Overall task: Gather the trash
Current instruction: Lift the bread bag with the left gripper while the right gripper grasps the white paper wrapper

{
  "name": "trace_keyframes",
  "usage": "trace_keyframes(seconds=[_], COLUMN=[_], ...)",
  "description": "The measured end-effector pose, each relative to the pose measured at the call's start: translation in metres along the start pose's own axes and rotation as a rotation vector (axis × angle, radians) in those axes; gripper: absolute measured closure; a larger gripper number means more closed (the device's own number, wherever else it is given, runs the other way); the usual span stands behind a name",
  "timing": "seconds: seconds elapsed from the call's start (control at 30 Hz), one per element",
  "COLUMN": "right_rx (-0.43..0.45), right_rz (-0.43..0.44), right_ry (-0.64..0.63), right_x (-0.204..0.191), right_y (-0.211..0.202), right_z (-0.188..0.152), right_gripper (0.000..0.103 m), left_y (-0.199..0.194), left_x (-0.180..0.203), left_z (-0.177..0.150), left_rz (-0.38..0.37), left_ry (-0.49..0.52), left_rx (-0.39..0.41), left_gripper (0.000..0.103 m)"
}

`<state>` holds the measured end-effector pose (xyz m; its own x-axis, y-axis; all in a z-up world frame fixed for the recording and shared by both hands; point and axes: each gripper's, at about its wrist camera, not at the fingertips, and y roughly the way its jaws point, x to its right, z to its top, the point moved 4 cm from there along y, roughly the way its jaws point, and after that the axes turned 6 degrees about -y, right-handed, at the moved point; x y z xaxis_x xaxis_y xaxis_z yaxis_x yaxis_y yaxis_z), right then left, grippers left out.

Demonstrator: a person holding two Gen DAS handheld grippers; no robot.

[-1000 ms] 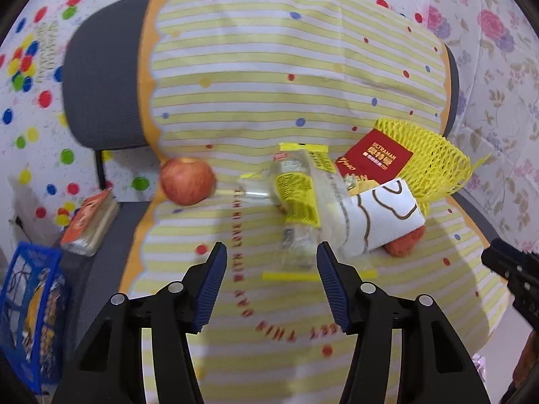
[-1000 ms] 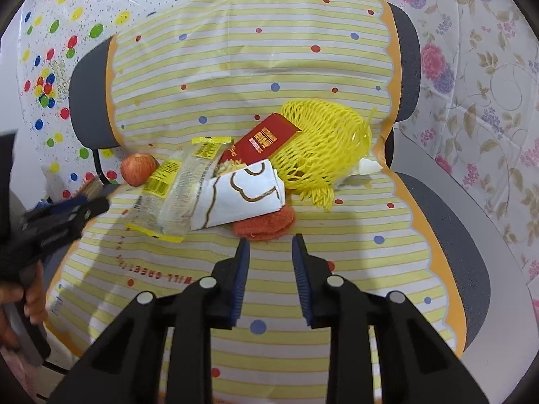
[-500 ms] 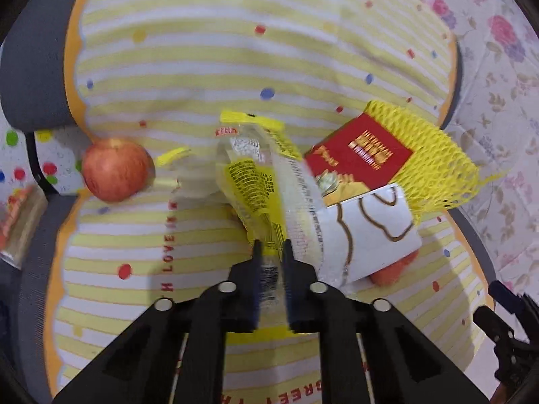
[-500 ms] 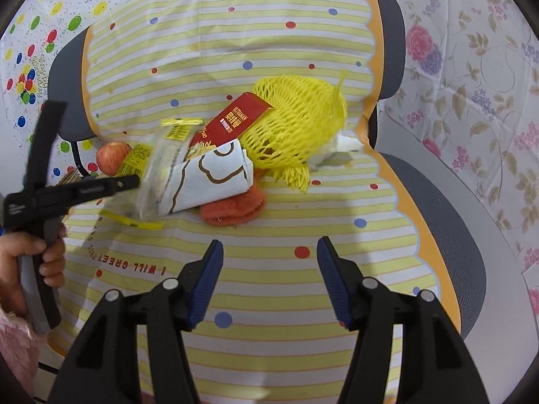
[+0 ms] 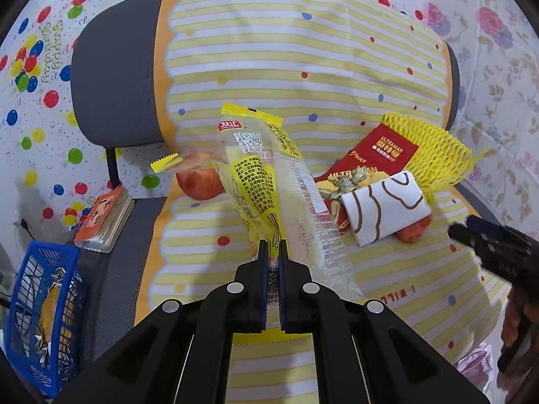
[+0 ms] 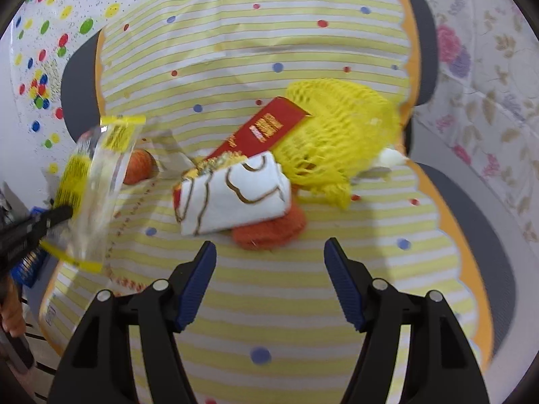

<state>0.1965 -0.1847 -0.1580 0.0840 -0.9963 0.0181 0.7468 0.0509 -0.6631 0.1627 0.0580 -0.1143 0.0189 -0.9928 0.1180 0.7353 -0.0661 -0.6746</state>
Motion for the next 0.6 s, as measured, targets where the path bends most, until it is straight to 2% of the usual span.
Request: trace_keyframes(seconds=[0.03,0.13,0.2,0.27,0.47,0.5,0.57,0.6], right_rx=[-0.002,-0.009,-0.007,-0.019,-0.052,-0.06,-0.061,-0.052], right_rz=[0.02,0.055,0.061,0.067,0.132,0.126,0.111,0.116], right_ry=[0.016,0.052,0.052,0.048,0.064,0.053,0.044,0.049], right_x=[0.003,0.009,0.011,0.012,0.013,0.011,0.008,0.006], right_y=[0.008,0.029,0.038,0.05,0.077,0.08,0.078,0.073], right_z=[0.004,0.017,0.023,0.03,0.042,0.043,0.046,0.048], right_gripper=[0.063,0.064,0.061,0.046,0.046,0.048,0.068,0.084], left_y=[0.001,0.002,0.004,0.006,0.012,0.012,0.009,0.007], left_x=[-0.001,-0.003,-0.003,-0.003,-0.004,-0.004,-0.004,-0.004], left_z=[0.0,-0.002,-0.003,-0.004,-0.003,-0.003,-0.004,-0.004], left_rz=[-0.002,-0.012,-0.016,-0.021,-0.021,-0.022,-0.021,-0.021], left_ry=[-0.002,-0.009,-0.008,-0.01,-0.013,-0.014,-0.017,-0.017], left_rx=[-0.002,-0.005,-0.009,-0.018,-0.032,-0.031,-0.028,-0.026], left_gripper=[0.098,0.098,0.098,0.098,0.097,0.097,0.097,0.097])
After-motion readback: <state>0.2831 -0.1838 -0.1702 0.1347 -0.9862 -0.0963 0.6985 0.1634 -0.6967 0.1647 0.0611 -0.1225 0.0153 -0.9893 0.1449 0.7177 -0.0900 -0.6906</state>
